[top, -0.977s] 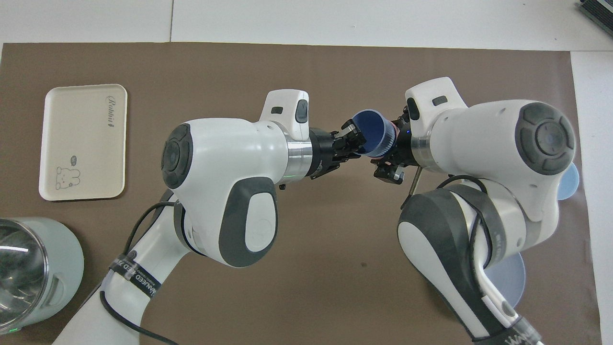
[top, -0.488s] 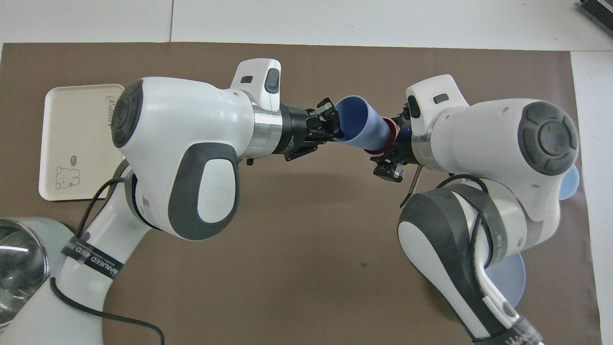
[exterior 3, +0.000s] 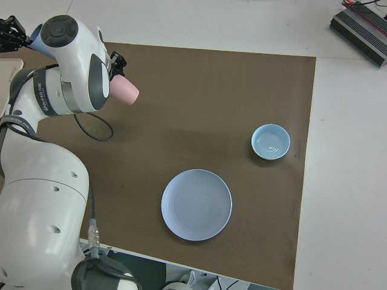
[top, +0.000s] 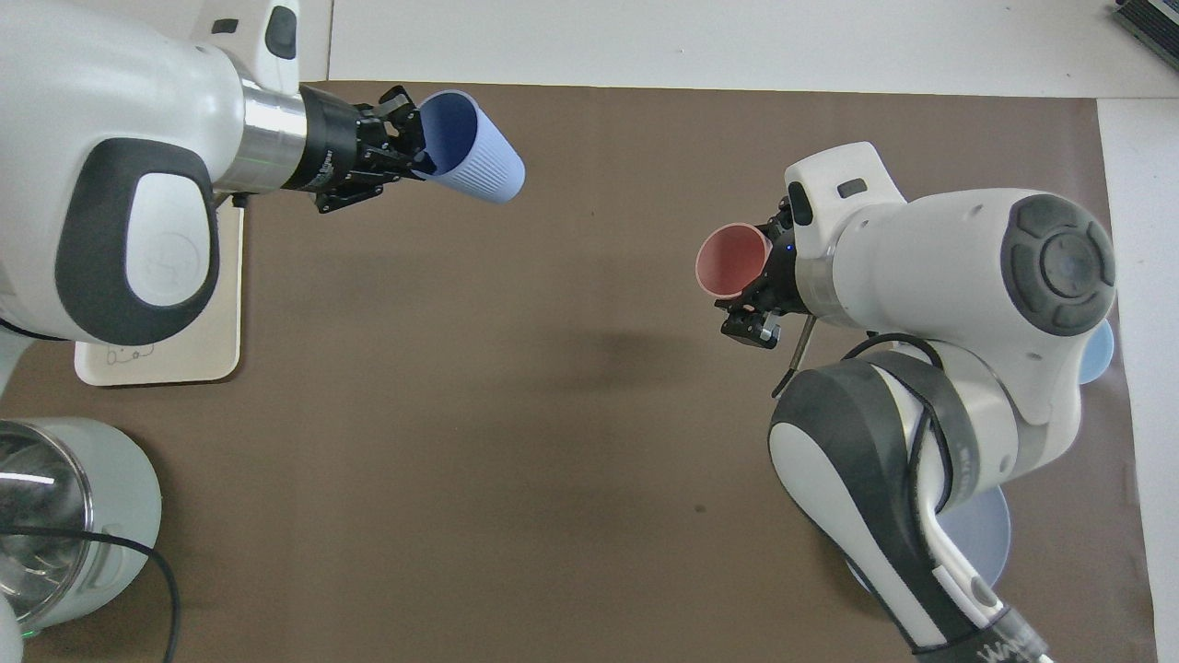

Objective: Place cup on tray
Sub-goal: 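Carry the cup over the cream tray with the left gripper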

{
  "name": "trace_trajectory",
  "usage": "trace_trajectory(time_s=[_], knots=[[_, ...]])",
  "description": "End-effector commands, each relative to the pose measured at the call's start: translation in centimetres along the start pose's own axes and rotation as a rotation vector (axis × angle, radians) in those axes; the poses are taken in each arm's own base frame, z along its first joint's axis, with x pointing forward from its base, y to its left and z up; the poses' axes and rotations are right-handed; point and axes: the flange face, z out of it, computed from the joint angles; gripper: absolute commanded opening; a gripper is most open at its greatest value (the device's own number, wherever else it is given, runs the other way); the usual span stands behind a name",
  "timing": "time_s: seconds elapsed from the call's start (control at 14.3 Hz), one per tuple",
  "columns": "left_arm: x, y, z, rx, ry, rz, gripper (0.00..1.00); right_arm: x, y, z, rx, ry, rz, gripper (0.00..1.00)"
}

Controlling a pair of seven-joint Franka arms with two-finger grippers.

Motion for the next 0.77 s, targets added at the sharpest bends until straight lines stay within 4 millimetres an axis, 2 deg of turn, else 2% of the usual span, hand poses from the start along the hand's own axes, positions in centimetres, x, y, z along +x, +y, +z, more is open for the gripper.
trace_trajectory(time_s=[0.0, 0.14, 0.21, 0.28, 0.42, 0.56, 0.63, 0.7], knots=[[4.7, -5.2, -2.5, 0.129, 0.078, 0.050, 0.00, -1.9, 2.2, -0.4, -0.047, 0.015, 0.032, 0.00], [8.6, -11.0, -4.0, 0.160, 0.097, 0.098, 0.00, -3.4, 4.2, -0.2, -0.065, 0.055, 0.044, 0.00], [10.5, -14.6, -4.9, 0.176, 0.105, 0.139, 0.00, -4.2, 5.1, -0.1, -0.050, 0.106, 0.067, 0.00], [11.8, -17.5, -5.7, 0.188, 0.115, 0.200, 0.00, -5.8, 6.5, 0.8, -0.024, 0.165, 0.083, 0.00], [13.2, -23.0, -6.3, 0.209, 0.156, 0.275, 0.00, -9.1, 9.4, 2.2, -0.005, 0.301, 0.087, 0.00], [13.8, -28.1, -6.3, 0.231, 0.193, 0.295, 0.00, -12.3, 11.3, 3.4, 0.006, 0.408, 0.132, 0.00], [14.1, -30.3, -6.0, 0.243, 0.206, 0.307, 0.00, -13.9, 12.1, 4.1, 0.007, 0.434, 0.159, 0.00], [14.4, -31.6, -5.8, 0.251, 0.227, 0.335, 0.00, -15.2, 12.7, 4.9, 0.009, 0.464, 0.181, 0.00]])
